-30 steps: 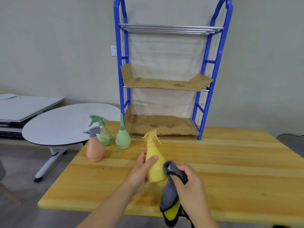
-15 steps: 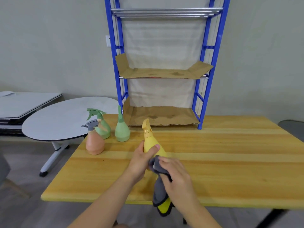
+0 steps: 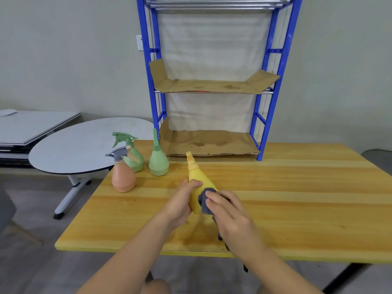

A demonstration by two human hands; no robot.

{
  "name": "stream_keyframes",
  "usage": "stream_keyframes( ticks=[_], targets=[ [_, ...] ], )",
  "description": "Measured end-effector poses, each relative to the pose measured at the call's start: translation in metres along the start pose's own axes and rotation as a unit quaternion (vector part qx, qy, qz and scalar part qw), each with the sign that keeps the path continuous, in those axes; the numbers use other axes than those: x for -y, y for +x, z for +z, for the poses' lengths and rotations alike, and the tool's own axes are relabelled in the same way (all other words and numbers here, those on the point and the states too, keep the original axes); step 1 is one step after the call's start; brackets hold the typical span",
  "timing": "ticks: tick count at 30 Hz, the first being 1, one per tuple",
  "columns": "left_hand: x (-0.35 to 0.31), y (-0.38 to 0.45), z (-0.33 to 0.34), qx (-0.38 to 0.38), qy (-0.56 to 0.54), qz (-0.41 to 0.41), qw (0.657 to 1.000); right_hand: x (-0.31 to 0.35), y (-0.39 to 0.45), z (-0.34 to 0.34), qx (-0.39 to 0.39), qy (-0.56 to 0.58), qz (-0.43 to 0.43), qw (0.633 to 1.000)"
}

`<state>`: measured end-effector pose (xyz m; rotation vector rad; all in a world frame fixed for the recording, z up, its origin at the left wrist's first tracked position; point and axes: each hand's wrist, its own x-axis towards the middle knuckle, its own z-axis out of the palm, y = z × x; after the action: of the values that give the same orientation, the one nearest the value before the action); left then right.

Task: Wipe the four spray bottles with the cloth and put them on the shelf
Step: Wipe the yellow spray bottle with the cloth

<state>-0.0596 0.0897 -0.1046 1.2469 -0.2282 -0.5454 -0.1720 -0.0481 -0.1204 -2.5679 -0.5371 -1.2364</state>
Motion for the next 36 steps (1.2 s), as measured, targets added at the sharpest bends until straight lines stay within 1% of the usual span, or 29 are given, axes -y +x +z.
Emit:
stream_keyframes(
  ticks=[1, 3, 5, 9, 12, 15, 17, 20, 22, 29, 33, 34, 36],
  targets=[
    [0.0, 0.0, -0.002, 0.005, 0.003, -0.005, 1.0, -0.001, -0.003, 0.001, 0.017, -0.001, -0.01, 1.0],
    [0.002, -0.002, -0.002, 0.005, 0.015, -0.009, 1.0, -0.008, -0.008, 0.002, 0.041, 0.005, 0.004, 0.999],
    [0.006, -0.004, 0.001, -0.025, 0.021, -0.017, 0.999, -0.01, -0.011, 0.002, 0.054, 0.002, 0.024, 0.998],
    [0.017, -0.003, 0.007, -0.097, 0.012, -0.054, 0.994, 0.012, -0.013, 0.007, 0.018, 0.028, 0.054, 0.998],
    [0.017, -0.005, 0.01, -0.106, 0.004, -0.067, 0.992, 0.021, -0.012, 0.008, 0.011, 0.045, 0.073, 0.996],
    [0.015, -0.006, 0.011, -0.102, 0.007, -0.057, 0.993, 0.017, -0.013, 0.011, 0.0, 0.052, 0.081, 0.995],
    [0.012, -0.007, 0.01, -0.101, 0.0, -0.042, 0.994, 0.014, -0.013, 0.01, -0.007, 0.071, 0.115, 0.991],
    [0.008, -0.007, 0.009, -0.105, -0.01, -0.024, 0.994, 0.012, -0.012, 0.007, -0.005, 0.095, 0.213, 0.972],
    [0.006, -0.006, 0.01, -0.111, -0.008, -0.013, 0.994, 0.008, -0.011, 0.007, -0.008, 0.088, 0.24, 0.967],
    [0.009, -0.006, 0.011, -0.125, 0.029, 0.025, 0.991, 0.003, -0.009, -0.001, 0.003, 0.066, 0.195, 0.979],
    [0.012, -0.005, 0.012, -0.124, 0.03, 0.039, 0.991, 0.006, -0.009, 0.005, -0.043, 0.09, 0.213, 0.972],
    [0.013, -0.004, 0.012, -0.122, 0.038, 0.041, 0.991, 0.009, -0.01, 0.007, -0.044, 0.094, 0.2, 0.974],
    [0.014, -0.003, 0.009, -0.12, 0.053, 0.042, 0.991, 0.013, -0.013, 0.012, -0.019, 0.101, 0.131, 0.986]
  ],
)
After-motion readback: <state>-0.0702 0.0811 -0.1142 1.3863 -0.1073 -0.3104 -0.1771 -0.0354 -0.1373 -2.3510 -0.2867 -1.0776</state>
